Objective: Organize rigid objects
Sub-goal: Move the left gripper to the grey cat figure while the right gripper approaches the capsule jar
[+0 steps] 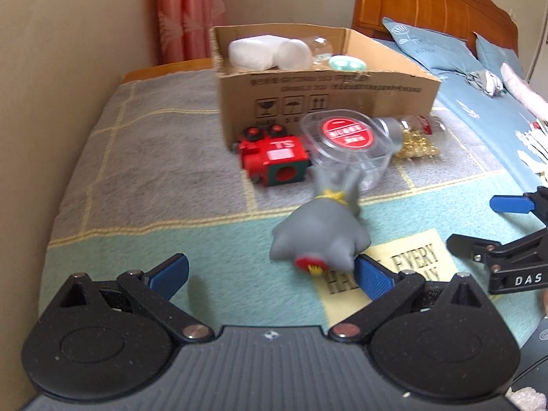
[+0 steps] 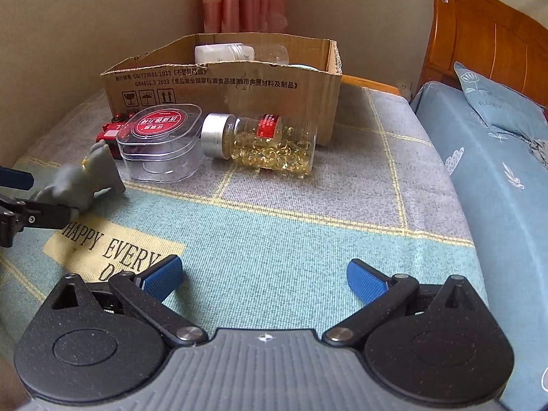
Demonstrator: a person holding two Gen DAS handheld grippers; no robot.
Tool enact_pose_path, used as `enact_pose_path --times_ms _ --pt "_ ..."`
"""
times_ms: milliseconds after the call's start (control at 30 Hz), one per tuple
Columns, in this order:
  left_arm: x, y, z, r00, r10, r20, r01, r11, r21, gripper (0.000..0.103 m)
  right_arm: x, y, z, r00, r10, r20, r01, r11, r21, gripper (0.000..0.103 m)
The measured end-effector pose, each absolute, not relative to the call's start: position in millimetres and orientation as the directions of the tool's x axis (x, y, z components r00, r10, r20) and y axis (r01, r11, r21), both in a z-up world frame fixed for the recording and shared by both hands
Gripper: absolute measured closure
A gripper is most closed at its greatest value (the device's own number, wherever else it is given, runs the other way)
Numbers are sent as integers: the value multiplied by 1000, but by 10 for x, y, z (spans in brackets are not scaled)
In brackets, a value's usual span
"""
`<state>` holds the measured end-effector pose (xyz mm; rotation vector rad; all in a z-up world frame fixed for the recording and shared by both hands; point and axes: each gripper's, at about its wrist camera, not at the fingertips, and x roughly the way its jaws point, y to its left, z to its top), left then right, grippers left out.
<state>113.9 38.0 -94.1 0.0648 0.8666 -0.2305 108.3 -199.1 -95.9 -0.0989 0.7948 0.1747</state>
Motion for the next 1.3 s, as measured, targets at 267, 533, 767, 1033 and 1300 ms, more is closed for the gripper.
enact_pose_path --times_ms 267,533,767,1033,1300 --pt "1109 682 -991 655 -76 -752 133 991 15 1 1108 -1991 -946 677 112 -727 -184 983 -20 0" --pt "1024 751 -964 663 -118 -739 121 991 -49 1 1338 -1950 -651 675 100 -731 -179 983 -31 0" --pt "974 759 -834 702 -102 -705 107 994 -37 1 1769 -1822 -399 743 83 -664 -152 987 -47 0" --pt "935 761 -780 719 -62 -692 92 996 6 1 2076 -1674 -547 738 61 -672 -144 987 -68 0" --pt "927 623 -742 730 -40 -682 112 992 62 1 2084 -1778 -686 709 48 -704 -126 990 -59 0"
